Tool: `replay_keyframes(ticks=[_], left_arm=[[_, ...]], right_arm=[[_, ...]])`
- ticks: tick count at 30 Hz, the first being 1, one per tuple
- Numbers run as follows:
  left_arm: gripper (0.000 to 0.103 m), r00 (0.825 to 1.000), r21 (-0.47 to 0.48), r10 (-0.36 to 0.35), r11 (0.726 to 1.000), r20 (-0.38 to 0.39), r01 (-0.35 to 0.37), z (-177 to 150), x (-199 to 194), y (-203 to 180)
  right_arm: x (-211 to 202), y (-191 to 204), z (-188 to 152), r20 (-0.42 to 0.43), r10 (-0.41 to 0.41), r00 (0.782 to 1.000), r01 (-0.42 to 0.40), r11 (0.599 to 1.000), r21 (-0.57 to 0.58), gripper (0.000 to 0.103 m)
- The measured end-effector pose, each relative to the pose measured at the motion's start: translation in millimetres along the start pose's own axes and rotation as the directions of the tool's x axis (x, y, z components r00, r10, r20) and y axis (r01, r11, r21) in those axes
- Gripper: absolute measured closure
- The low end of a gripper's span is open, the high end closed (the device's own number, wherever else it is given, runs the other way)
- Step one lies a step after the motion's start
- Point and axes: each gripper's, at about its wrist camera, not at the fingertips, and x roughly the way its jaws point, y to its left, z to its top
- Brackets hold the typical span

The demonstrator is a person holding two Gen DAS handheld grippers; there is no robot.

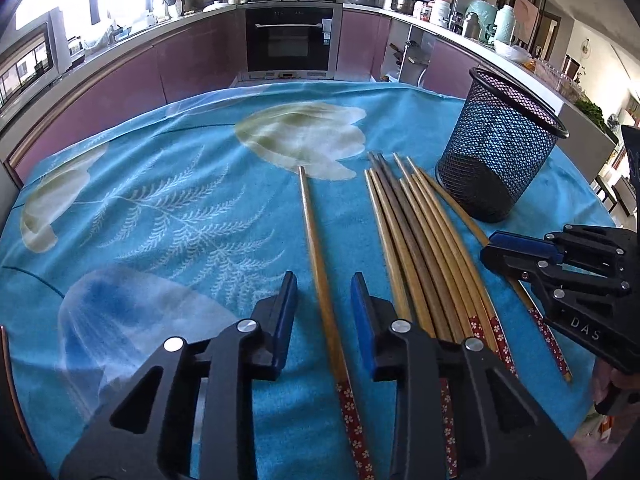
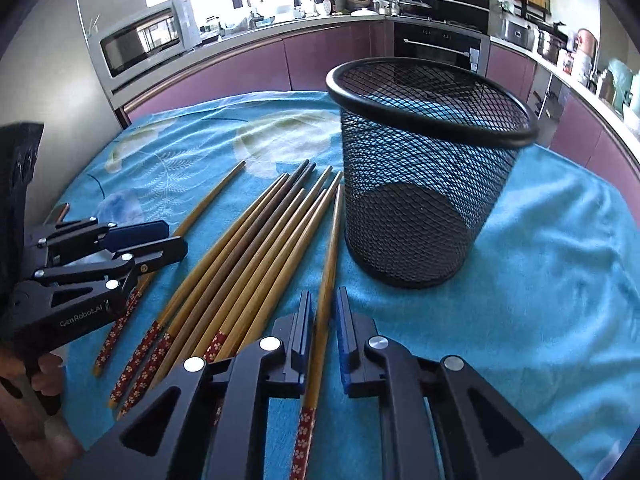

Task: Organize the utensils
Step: 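Lift the held chopsticks upright with both grippers toward the mesh cup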

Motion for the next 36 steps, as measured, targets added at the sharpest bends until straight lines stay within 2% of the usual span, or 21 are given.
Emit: replay_keyframes(ticks=[2, 6, 9, 15, 19, 24, 28, 32, 36], left_arm=[[0.093, 1.0, -0.011, -0.009, 1.0, -0.007, 0.009, 2.0, 0.5, -0.1], [0.095, 0.999, -0.044, -0.031, 0.999, 0.005, 0.032, 2.1, -5.3, 2.0], [0.095, 0.997, -0.06, -0.074, 0.995, 0.036, 0.076, 2.6, -19.3, 3.7], [0.095, 0.978, -0.029, -0.165, 0.985, 0.129, 0.17, 16.0, -66.8, -1.7], [0.095, 0.954, -0.006, -0.233, 0.971, 0.191, 0.238, 29.2, -99.6, -7.3], [0.095, 0.909, 0.024, -0.31, 0.948, 0.279, 0.316, 46.0, -140.0, -16.1], [0.095, 0.876, 0.043, -0.338, 0.937, 0.344, 0.345, 66.7, -162.1, -25.8], [0.095, 0.85, 0.047, -0.353, 0.93, 0.39, 0.365, 93.6, -171.0, -35.1], [0.095, 0.833, 0.051, -0.356, 0.928, 0.423, 0.37, 120.2, -176.9, -49.1]], right_arm=[[-1.6, -1.8, -0.4, 0.002, 0.015, 1.0, -0.015, 1.0, 0.004, 0.095], [-15.4, -10.4, -4.5, 0.034, 0.065, 0.997, -0.066, 0.998, 0.024, 0.097], [-34.7, -14.6, -5.1, 0.076, 0.121, 0.99, -0.123, 0.992, 0.02, 0.097], [-78.3, -25.8, 4.9, 0.191, 0.191, 0.963, -0.195, 0.981, 0.001, 0.097], [-99.4, -34.6, 13.1, 0.262, 0.214, 0.941, -0.221, 0.975, -0.003, 0.097], [-124.9, -43.6, 26.9, 0.344, 0.23, 0.911, -0.237, 0.971, -0.021, 0.097], [-141.0, -48.0, 42.6, 0.391, 0.232, 0.891, -0.233, 0.971, -0.044, 0.097], [-158.1, -55.5, 59.3, 0.432, 0.223, 0.874, -0.22, 0.974, -0.057, 0.097], [-169.5, -67.7, 74.2, 0.46, 0.21, 0.863, -0.212, 0.976, -0.047, 0.097]])
